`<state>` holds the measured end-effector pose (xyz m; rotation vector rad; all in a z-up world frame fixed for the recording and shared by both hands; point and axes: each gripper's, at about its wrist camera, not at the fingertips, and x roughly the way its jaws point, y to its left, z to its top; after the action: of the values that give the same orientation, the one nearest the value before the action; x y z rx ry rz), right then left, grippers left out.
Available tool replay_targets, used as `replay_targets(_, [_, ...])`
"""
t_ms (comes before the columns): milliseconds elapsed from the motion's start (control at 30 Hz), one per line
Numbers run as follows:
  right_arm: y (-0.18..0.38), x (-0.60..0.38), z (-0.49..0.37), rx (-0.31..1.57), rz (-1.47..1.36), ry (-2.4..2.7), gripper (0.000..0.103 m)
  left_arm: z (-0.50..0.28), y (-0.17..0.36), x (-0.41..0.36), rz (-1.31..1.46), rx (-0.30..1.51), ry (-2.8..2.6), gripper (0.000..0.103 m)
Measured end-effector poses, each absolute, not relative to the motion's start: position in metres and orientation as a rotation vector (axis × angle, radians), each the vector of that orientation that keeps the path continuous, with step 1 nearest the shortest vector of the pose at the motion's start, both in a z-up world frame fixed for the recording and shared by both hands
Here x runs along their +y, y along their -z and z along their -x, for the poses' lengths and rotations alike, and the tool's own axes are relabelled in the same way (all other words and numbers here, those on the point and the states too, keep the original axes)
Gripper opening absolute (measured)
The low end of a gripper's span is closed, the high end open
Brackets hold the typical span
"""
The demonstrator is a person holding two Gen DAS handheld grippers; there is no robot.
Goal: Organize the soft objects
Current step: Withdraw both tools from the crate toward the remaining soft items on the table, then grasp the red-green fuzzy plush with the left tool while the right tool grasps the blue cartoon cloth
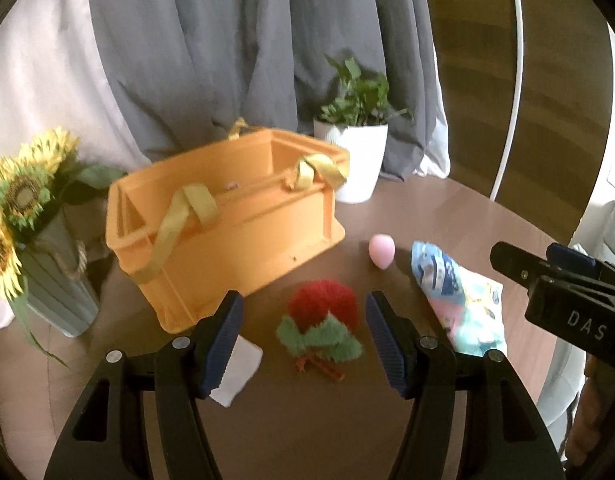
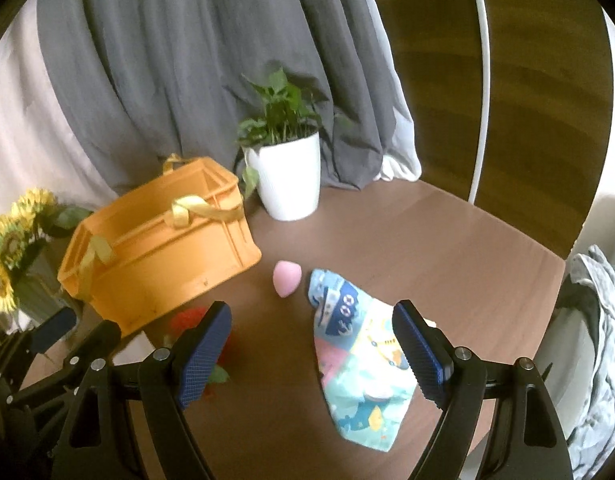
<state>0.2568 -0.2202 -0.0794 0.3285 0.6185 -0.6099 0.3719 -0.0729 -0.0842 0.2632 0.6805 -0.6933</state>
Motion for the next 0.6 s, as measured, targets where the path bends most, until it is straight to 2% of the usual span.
replay_targets(600, [0.134,-0.223,-0.269,0.699,-0.256,0.646,0.084,-0.388,0.144,-0.092,-0.336,0.78,0.685,0.071])
